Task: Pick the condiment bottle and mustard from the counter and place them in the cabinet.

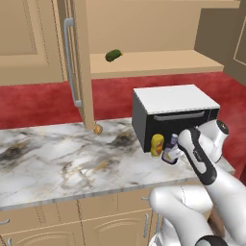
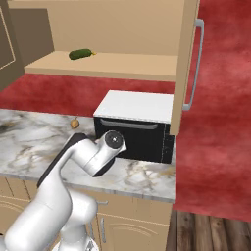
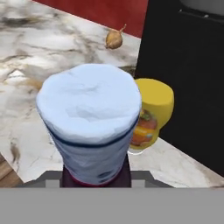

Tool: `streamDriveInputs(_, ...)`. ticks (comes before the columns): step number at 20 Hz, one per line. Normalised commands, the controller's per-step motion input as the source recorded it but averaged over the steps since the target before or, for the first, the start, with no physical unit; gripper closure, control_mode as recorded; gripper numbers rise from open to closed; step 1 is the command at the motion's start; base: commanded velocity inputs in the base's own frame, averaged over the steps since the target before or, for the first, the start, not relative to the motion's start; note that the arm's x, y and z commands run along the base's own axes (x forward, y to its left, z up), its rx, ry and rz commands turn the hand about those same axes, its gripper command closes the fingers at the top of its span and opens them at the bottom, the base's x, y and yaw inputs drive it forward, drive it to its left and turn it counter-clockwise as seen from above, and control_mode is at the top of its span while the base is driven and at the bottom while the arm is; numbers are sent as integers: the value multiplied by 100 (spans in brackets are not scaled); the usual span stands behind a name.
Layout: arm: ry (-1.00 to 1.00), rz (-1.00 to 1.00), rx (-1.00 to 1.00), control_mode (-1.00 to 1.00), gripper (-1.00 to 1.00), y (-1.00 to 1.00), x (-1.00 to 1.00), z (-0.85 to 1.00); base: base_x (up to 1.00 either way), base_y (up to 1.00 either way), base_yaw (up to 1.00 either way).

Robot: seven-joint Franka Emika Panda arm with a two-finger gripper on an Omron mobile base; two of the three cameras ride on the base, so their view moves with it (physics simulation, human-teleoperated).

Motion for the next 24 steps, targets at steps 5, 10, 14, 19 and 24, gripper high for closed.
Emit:
streamDriveInputs(5, -3, 0, 0, -100, 100, 3, 0, 28, 0, 0, 0)
streamDriveInputs(10, -5, 0, 0, -100, 100, 0, 0, 46, 0, 0, 0)
streamDriveInputs(14, -3, -1, 0, -100, 100, 2, 0, 47, 0, 0, 0)
streamDriveInputs(19, -3, -1, 0, -100, 100, 13, 0, 52, 0, 0, 0)
streamDriveInputs(24, -3, -5, -2, -100, 100, 18, 0, 51, 0, 0, 0)
